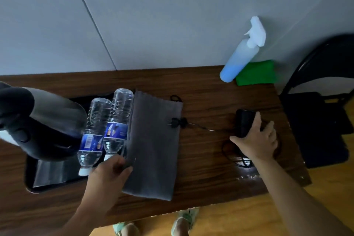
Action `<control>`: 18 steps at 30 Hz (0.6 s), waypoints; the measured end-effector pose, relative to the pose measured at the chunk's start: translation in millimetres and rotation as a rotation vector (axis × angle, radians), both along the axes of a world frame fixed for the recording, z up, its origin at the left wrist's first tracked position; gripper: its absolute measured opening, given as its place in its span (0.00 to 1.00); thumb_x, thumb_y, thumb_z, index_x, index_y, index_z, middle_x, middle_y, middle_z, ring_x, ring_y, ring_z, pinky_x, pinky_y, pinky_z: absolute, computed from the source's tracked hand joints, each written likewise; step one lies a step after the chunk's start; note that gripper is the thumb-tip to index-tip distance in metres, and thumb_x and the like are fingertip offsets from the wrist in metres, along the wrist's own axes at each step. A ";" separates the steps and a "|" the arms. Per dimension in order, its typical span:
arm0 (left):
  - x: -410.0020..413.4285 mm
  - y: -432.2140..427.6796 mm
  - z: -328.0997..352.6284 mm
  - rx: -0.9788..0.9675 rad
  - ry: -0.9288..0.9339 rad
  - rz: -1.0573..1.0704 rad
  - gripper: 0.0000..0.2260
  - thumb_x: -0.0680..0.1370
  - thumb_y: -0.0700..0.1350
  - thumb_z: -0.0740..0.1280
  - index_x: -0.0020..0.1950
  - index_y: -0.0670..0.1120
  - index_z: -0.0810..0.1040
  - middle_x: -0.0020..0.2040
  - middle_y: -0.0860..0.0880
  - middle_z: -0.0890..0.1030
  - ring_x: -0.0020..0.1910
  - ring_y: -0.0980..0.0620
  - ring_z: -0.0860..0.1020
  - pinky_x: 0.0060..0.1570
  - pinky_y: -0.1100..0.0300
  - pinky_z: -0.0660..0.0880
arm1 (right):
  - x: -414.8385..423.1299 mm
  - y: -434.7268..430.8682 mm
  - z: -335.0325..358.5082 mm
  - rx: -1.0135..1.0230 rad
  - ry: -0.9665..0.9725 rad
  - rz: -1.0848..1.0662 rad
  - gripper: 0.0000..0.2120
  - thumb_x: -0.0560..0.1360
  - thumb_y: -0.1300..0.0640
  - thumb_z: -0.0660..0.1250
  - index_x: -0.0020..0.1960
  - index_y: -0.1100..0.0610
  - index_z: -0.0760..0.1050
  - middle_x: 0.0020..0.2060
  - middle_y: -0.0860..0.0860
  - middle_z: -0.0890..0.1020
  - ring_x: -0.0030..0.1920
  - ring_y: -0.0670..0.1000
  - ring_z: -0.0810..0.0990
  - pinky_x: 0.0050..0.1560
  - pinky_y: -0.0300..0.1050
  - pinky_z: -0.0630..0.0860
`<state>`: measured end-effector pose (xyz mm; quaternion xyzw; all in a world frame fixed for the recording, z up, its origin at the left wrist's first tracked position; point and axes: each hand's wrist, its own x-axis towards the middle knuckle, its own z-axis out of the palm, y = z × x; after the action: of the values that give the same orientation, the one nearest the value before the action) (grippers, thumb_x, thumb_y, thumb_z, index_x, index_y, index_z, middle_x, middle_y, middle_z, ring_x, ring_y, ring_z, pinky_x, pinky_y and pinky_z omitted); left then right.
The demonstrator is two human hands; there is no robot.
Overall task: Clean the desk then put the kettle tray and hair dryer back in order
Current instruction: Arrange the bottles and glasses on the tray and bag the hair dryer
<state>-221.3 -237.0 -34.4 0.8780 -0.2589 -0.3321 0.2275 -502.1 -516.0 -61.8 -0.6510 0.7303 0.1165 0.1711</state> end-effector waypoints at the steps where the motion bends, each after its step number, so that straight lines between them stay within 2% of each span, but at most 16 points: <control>1: -5.6 -5.5 -0.4 -0.007 0.005 -0.011 0.07 0.74 0.42 0.74 0.40 0.52 0.80 0.35 0.55 0.82 0.38 0.56 0.79 0.36 0.59 0.72 | 2.7 8.0 5.2 -0.040 0.013 0.086 0.56 0.70 0.37 0.74 0.81 0.47 0.39 0.81 0.61 0.43 0.80 0.65 0.46 0.78 0.67 0.51; 3: -17.5 -17.4 -2.1 -0.020 0.026 -0.019 0.05 0.76 0.41 0.72 0.44 0.51 0.80 0.38 0.55 0.83 0.40 0.58 0.79 0.36 0.61 0.72 | 14.2 33.7 14.3 -0.162 -0.039 0.296 0.48 0.74 0.40 0.70 0.82 0.50 0.46 0.81 0.59 0.45 0.81 0.63 0.46 0.78 0.65 0.51; 5: -30.1 -29.0 -4.9 -0.030 0.032 -0.037 0.04 0.77 0.42 0.71 0.47 0.50 0.79 0.40 0.55 0.82 0.40 0.60 0.79 0.35 0.66 0.71 | 34.8 66.4 17.3 -0.201 -0.185 0.514 0.39 0.77 0.40 0.64 0.82 0.50 0.52 0.82 0.55 0.48 0.81 0.57 0.49 0.79 0.59 0.53; 8: -46.6 -42.8 -11.3 -0.055 0.030 -0.084 0.05 0.77 0.41 0.70 0.45 0.49 0.77 0.37 0.55 0.80 0.37 0.62 0.78 0.33 0.70 0.71 | 70.0 110.0 3.7 -0.038 -0.360 0.821 0.32 0.82 0.41 0.55 0.82 0.47 0.48 0.82 0.47 0.44 0.82 0.49 0.45 0.80 0.51 0.49; 10: -54.7 -47.8 -16.3 -0.063 0.026 -0.108 0.05 0.77 0.40 0.70 0.44 0.48 0.76 0.36 0.56 0.78 0.37 0.66 0.77 0.34 0.73 0.71 | 80.5 123.6 -16.7 0.083 -0.331 0.935 0.31 0.83 0.40 0.50 0.82 0.45 0.46 0.82 0.45 0.44 0.82 0.49 0.44 0.80 0.54 0.47; 11: -56.9 -49.1 -17.6 -0.062 0.027 -0.100 0.04 0.77 0.41 0.71 0.45 0.47 0.78 0.37 0.57 0.79 0.36 0.68 0.76 0.36 0.75 0.71 | 80.0 125.3 -27.6 0.108 -0.289 0.956 0.30 0.82 0.39 0.48 0.82 0.44 0.47 0.82 0.46 0.46 0.82 0.51 0.47 0.79 0.57 0.48; 14: -54.4 -45.6 -14.4 -0.098 0.119 0.020 0.06 0.76 0.41 0.71 0.53 0.48 0.81 0.45 0.57 0.84 0.42 0.70 0.80 0.41 0.77 0.73 | 66.5 122.0 -46.2 0.062 -0.131 0.991 0.33 0.78 0.38 0.52 0.80 0.49 0.60 0.81 0.51 0.59 0.79 0.57 0.62 0.74 0.66 0.61; 16: -47.8 -37.9 -7.1 -0.118 0.137 0.059 0.08 0.77 0.42 0.71 0.55 0.49 0.80 0.48 0.58 0.84 0.46 0.72 0.79 0.43 0.79 0.73 | 51.4 112.9 -49.8 0.014 -0.044 0.966 0.36 0.75 0.38 0.55 0.79 0.52 0.62 0.80 0.55 0.62 0.77 0.60 0.66 0.72 0.68 0.63; 18: -38.9 -26.2 -1.4 -0.133 0.099 0.081 0.09 0.77 0.43 0.72 0.56 0.50 0.81 0.49 0.58 0.84 0.48 0.69 0.80 0.45 0.79 0.73 | 36.3 102.0 -46.1 -0.033 0.023 0.920 0.36 0.75 0.38 0.51 0.79 0.54 0.62 0.79 0.57 0.64 0.76 0.61 0.68 0.72 0.68 0.63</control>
<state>-260.2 -263.2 -35.8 0.8533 -0.2331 -0.3475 0.3110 -465.8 -414.0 -107.9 -0.9088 0.3691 0.1759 0.0829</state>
